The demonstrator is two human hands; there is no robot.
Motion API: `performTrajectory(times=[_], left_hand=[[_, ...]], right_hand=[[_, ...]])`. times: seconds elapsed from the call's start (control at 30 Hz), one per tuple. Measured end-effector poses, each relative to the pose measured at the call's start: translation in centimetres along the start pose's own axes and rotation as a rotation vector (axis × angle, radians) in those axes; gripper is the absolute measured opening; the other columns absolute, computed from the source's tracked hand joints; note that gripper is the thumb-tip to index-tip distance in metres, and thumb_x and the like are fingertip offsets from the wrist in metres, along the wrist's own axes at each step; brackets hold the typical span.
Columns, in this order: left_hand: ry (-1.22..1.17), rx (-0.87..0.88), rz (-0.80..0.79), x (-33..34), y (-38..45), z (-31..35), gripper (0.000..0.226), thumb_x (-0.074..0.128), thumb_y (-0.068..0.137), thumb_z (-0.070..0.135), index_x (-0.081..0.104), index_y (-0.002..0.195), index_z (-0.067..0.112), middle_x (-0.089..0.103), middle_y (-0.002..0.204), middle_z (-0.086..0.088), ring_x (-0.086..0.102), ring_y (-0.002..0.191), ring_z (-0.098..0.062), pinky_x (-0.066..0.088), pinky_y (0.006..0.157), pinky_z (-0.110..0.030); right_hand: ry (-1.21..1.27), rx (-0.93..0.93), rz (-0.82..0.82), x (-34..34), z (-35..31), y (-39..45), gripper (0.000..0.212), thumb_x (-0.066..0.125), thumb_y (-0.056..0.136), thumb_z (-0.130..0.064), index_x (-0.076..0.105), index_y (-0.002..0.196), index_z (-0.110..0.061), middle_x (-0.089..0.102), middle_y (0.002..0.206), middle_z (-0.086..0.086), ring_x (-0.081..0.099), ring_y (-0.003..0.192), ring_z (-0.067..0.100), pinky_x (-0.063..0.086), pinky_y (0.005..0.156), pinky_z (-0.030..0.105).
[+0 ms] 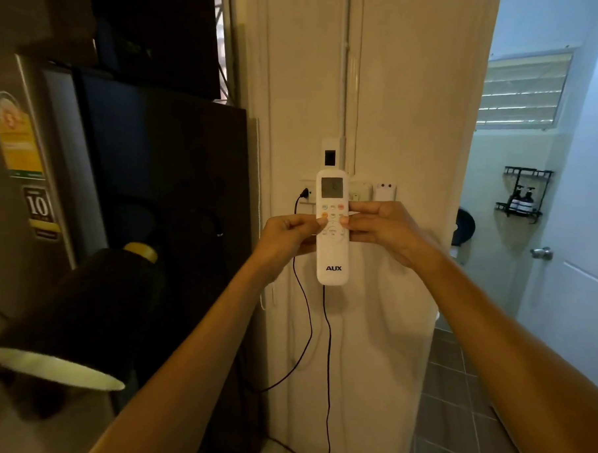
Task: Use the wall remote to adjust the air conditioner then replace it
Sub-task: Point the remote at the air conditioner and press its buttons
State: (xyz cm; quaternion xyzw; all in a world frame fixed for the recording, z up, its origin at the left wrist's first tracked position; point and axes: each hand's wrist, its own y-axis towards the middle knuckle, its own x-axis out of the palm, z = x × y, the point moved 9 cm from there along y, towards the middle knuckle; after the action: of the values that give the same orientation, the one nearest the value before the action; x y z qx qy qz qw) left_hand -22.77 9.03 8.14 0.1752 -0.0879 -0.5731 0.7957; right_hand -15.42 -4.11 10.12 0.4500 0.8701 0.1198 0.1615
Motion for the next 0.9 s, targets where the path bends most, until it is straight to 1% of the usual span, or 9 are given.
performTrajectory(times=[0.13, 0.2, 0.27, 0.4, 0.5, 0.6, 0.7, 0.77, 0.9], left_hand=[[0.014, 0.038, 0.029, -0.3, -2.0, 2.5, 0.008, 0.058, 0.089, 0.021, 0.065, 0.093, 0.021, 0.07, 0.088, 0.008, 0.071, 0.076, -0.005, 0.054, 0.058, -0.014], [0.02, 0.051, 0.053, -0.7, -3.0, 3.5, 0.008, 0.059, 0.088, 0.022, 0.065, 0.093, 0.02, 0.071, 0.088, 0.008, 0.071, 0.076, -0.004, 0.054, 0.058, -0.014], [0.034, 0.053, 0.088, -1.2, -3.9, 4.5, 0.01, 0.061, 0.086, 0.023, 0.066, 0.093, 0.018, 0.071, 0.09, 0.006, 0.072, 0.077, -0.006, 0.055, 0.059, -0.015], [0.059, 0.06, 0.113, -1.9, -6.1, 6.6, 0.015, 0.06, 0.087, 0.02, 0.065, 0.098, 0.012, 0.07, 0.092, 0.004, 0.071, 0.078, -0.007, 0.055, 0.059, -0.015], [0.082, 0.078, 0.142, -2.4, -7.5, 8.4, 0.016, 0.06, 0.086, 0.019, 0.064, 0.099, 0.01, 0.07, 0.091, 0.004, 0.071, 0.075, -0.005, 0.055, 0.058, -0.014], [0.11, 0.082, 0.162, -3.2, -8.6, 9.9, 0.011, 0.06, 0.086, 0.018, 0.064, 0.095, 0.012, 0.069, 0.091, 0.004, 0.07, 0.076, -0.006, 0.056, 0.06, -0.016], [0.117, 0.077, 0.141, -3.9, -9.5, 11.3, 0.007, 0.059, 0.086, 0.017, 0.064, 0.091, 0.015, 0.069, 0.092, 0.003, 0.071, 0.075, -0.006, 0.056, 0.059, -0.016], [0.115, 0.075, 0.12, -4.4, -10.1, 11.9, 0.008, 0.058, 0.087, 0.017, 0.064, 0.092, 0.014, 0.07, 0.092, 0.003, 0.071, 0.076, -0.006, 0.057, 0.061, -0.017], [0.116, 0.047, 0.047, -5.3, -10.8, 12.6, 0.02, 0.058, 0.087, 0.018, 0.063, 0.101, 0.005, 0.07, 0.098, -0.003, 0.071, 0.088, -0.015, 0.059, 0.07, -0.024]], right_hand=[[-0.033, -0.042, -0.024, 0.7, -2.6, -1.5, 0.045, 0.068, 0.079, -0.009, 0.058, 0.123, -0.007, 0.068, 0.114, 0.008, 0.069, 0.097, 0.02, 0.058, 0.08, 0.033], [-0.038, -0.067, -0.037, 1.1, -3.7, -2.1, 0.046, 0.068, 0.079, -0.01, 0.058, 0.124, -0.009, 0.068, 0.115, 0.007, 0.069, 0.099, 0.02, 0.058, 0.08, 0.034], [-0.035, -0.087, -0.056, 1.6, -4.7, -2.7, 0.046, 0.068, 0.079, -0.01, 0.058, 0.124, -0.009, 0.069, 0.113, 0.005, 0.07, 0.096, 0.018, 0.059, 0.077, 0.031], [-0.011, -0.147, -0.107, 2.7, -6.6, -3.9, 0.042, 0.068, 0.079, -0.009, 0.06, 0.12, -0.012, 0.07, 0.101, -0.003, 0.071, 0.085, 0.009, 0.059, 0.071, 0.026], [-0.002, -0.186, -0.144, 3.7, -8.0, -4.6, 0.041, 0.068, 0.08, -0.011, 0.059, 0.12, -0.014, 0.07, 0.101, -0.004, 0.071, 0.087, 0.009, 0.059, 0.072, 0.027], [0.023, -0.209, -0.181, 4.6, -9.4, -5.3, 0.039, 0.066, 0.081, -0.011, 0.059, 0.119, -0.015, 0.07, 0.095, -0.008, 0.072, 0.084, 0.007, 0.059, 0.07, 0.025], [0.045, -0.212, -0.205, 5.4, -10.5, -5.9, 0.04, 0.066, 0.08, -0.011, 0.059, 0.12, -0.014, 0.072, 0.093, -0.008, 0.072, 0.084, 0.008, 0.058, 0.069, 0.024], [0.031, -0.214, -0.215, 6.0, -11.2, -6.3, 0.041, 0.067, 0.08, -0.013, 0.058, 0.12, -0.014, 0.072, 0.094, -0.006, 0.072, 0.084, 0.009, 0.058, 0.069, 0.024], [0.005, -0.218, -0.228, 6.9, -12.3, -6.8, 0.041, 0.067, 0.079, -0.013, 0.059, 0.12, -0.014, 0.071, 0.097, -0.007, 0.072, 0.085, 0.009, 0.058, 0.066, 0.023]])
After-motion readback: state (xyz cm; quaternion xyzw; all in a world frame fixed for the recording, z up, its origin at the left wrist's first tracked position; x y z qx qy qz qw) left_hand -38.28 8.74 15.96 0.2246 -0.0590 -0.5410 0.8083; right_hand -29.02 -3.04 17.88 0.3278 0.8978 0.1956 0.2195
